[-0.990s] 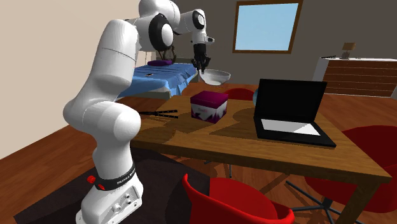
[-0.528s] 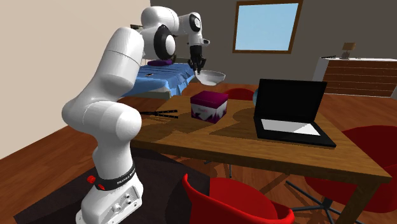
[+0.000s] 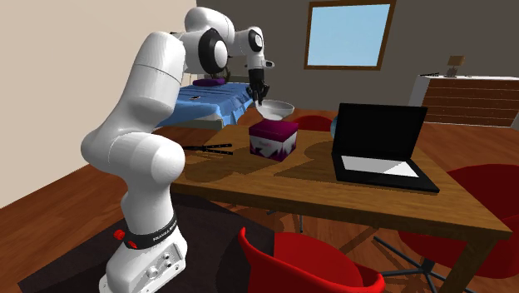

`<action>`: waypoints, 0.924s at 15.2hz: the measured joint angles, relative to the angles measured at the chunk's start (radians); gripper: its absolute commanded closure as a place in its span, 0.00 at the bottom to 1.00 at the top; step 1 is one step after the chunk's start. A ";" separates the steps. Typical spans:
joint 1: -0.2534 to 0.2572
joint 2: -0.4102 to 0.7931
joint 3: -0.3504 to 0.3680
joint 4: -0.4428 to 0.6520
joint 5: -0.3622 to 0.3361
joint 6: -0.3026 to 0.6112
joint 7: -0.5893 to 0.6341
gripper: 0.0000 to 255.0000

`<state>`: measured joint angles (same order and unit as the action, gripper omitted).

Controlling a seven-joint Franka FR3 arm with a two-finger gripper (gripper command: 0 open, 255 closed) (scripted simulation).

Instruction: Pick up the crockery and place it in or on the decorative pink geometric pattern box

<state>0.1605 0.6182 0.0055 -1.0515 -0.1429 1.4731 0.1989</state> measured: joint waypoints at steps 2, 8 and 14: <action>-0.001 -0.001 0.000 -0.031 0.000 0.029 0.004 1.00; -0.002 -0.010 0.002 -0.115 0.000 0.106 0.014 1.00; -0.002 -0.010 0.002 -0.118 0.000 0.110 0.015 0.00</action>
<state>0.1582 0.6081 0.0071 -1.1699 -0.1433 1.5828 0.2136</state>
